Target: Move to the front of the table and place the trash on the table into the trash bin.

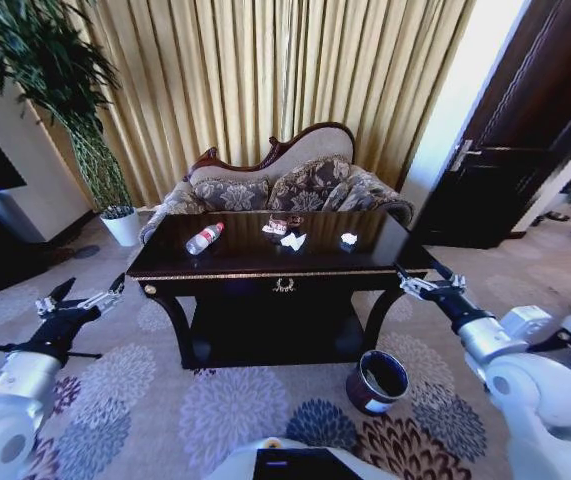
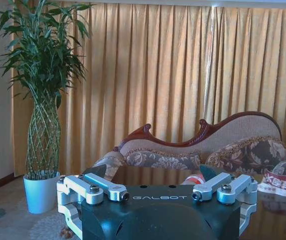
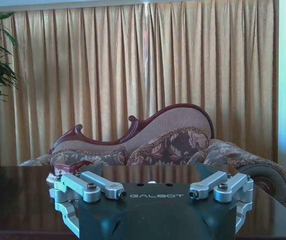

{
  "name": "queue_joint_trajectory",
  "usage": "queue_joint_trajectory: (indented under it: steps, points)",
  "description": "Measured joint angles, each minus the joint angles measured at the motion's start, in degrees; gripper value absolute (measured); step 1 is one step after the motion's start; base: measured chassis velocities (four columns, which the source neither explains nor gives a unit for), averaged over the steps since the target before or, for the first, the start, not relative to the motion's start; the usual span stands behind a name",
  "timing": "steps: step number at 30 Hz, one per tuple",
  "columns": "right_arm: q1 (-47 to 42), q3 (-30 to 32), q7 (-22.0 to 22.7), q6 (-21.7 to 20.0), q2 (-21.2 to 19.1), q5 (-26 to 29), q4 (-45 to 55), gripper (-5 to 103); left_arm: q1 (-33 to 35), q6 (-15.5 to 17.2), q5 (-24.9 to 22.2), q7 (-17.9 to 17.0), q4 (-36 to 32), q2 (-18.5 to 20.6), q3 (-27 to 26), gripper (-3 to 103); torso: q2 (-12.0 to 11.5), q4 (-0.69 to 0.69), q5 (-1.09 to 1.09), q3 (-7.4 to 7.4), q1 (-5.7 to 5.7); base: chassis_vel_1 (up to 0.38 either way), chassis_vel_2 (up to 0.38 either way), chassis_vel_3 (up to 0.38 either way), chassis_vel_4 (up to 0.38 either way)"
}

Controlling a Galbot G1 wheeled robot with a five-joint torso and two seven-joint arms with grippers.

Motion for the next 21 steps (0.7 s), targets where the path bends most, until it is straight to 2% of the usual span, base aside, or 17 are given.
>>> queue_joint_trajectory:
  steps: [21]
  points:
    - [-0.6, -0.3, -0.1, 0.9, 0.2, -0.9, -0.1, 100, 0.3, 0.0, 0.0, 0.0, 0.0, -0.3, -0.2, 100, 0.0, -0.01, 0.0, 0.01, 0.02, -0.164, 0.164, 0.165, -0.163]
